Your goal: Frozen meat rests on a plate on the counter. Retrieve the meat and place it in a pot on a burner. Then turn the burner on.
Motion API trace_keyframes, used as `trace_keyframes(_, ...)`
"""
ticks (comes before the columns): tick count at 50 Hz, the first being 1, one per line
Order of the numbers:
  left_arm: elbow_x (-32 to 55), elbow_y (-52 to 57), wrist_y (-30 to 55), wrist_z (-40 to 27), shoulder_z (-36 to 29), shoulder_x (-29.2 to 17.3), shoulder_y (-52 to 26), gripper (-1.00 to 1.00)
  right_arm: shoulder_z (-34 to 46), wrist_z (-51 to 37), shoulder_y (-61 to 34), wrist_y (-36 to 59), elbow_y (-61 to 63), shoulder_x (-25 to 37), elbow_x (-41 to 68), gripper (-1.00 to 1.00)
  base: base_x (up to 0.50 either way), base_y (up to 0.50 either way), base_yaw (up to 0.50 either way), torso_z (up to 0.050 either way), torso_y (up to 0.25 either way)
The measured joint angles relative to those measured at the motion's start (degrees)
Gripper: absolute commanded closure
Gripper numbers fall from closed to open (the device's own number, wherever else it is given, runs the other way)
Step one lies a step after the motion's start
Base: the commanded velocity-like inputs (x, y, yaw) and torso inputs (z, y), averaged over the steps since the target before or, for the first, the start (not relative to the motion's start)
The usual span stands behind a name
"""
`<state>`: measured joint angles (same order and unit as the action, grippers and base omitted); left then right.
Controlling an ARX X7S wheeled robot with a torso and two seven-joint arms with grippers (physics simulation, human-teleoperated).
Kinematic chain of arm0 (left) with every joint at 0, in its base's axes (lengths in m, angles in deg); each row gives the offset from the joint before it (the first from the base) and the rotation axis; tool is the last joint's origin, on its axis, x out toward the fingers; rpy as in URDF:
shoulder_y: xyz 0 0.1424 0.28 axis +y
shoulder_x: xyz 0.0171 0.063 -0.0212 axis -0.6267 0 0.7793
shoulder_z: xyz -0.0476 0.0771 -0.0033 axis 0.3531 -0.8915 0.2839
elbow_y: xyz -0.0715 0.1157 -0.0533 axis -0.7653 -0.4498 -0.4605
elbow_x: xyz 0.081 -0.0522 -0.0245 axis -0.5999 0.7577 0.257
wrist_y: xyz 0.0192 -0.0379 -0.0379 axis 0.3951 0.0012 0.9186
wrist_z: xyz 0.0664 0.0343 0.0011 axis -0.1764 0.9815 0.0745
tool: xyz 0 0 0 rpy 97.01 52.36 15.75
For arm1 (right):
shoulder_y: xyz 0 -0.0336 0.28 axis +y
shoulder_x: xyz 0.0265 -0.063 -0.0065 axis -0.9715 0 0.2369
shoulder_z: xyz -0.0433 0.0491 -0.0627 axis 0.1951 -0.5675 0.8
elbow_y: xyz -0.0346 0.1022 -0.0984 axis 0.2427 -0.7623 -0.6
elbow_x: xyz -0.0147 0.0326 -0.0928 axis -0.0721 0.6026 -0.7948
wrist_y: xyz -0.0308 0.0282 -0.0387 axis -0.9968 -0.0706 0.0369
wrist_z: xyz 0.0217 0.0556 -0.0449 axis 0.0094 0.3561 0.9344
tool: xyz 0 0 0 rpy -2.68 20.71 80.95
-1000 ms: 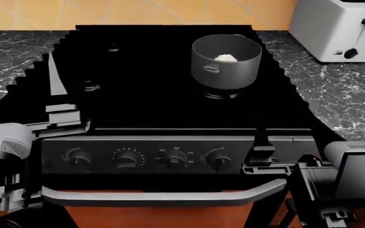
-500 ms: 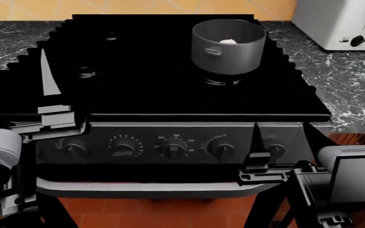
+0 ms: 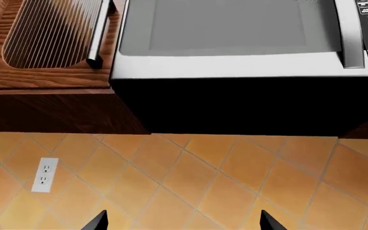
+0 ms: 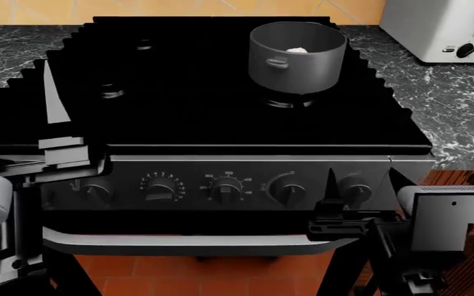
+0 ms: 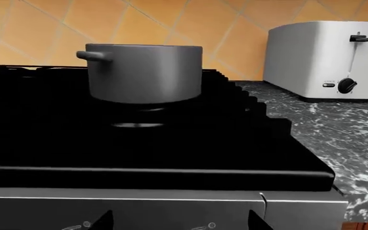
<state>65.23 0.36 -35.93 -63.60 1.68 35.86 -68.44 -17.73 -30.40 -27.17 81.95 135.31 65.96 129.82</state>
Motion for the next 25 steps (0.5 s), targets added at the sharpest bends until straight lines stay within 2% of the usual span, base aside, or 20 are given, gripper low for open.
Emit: trace_keyframes(25, 0.5, 0.1, -0.5, -0.9, 0.0, -0.2, -0.1, -1.00, 1.6, 0.0, 0.3, 0.1, -4.5, -0.3, -0.6, -1.00, 0.00, 0.00, 0.00, 0.000, 0.000)
